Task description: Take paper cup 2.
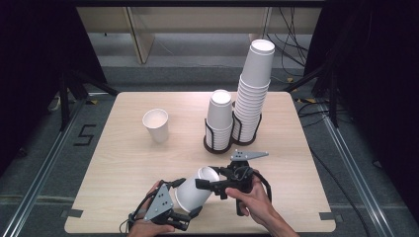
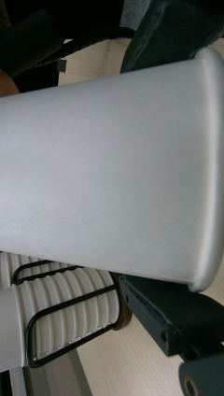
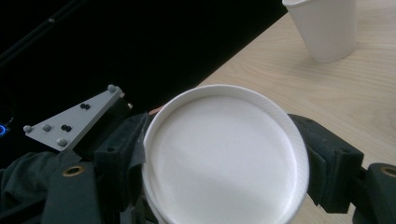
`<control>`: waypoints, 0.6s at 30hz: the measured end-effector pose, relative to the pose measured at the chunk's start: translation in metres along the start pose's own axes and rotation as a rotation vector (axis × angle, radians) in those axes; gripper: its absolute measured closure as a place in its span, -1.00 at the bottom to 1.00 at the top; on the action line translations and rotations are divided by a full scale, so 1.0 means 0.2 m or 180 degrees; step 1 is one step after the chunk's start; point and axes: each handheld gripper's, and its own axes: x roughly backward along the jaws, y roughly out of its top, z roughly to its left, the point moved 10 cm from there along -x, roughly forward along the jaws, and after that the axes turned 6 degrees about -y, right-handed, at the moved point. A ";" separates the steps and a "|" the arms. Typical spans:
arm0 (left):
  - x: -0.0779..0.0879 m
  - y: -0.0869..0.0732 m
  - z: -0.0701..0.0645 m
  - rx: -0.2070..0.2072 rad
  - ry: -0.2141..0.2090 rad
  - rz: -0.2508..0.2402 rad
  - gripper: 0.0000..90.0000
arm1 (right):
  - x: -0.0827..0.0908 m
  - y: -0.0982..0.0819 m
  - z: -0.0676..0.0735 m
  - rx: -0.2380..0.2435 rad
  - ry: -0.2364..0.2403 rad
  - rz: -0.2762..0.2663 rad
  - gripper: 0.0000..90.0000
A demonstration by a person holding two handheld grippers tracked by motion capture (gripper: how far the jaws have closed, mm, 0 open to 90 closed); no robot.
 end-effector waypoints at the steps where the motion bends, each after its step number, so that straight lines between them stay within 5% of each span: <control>1: 0.00 0.00 0.00 -0.0009 -0.0003 0.0000 -0.91 | 0.00 0.00 -0.01 0.0027 -0.0018 -0.0016 -0.42; 5: 0.01 -0.01 0.00 0.0003 -0.0058 0.0166 -0.83 | -0.01 0.00 -0.01 0.0113 -0.0025 -0.0032 -0.42; 14: 0.03 -0.03 0.00 -0.0306 -0.0107 0.0442 -0.68 | -0.01 -0.04 0.02 0.0187 0.0027 0.0230 -0.47; 18: 0.03 -0.04 0.00 -0.0409 -0.0105 0.0558 -0.66 | -0.01 -0.05 0.00 0.0476 -0.0094 0.0272 -0.53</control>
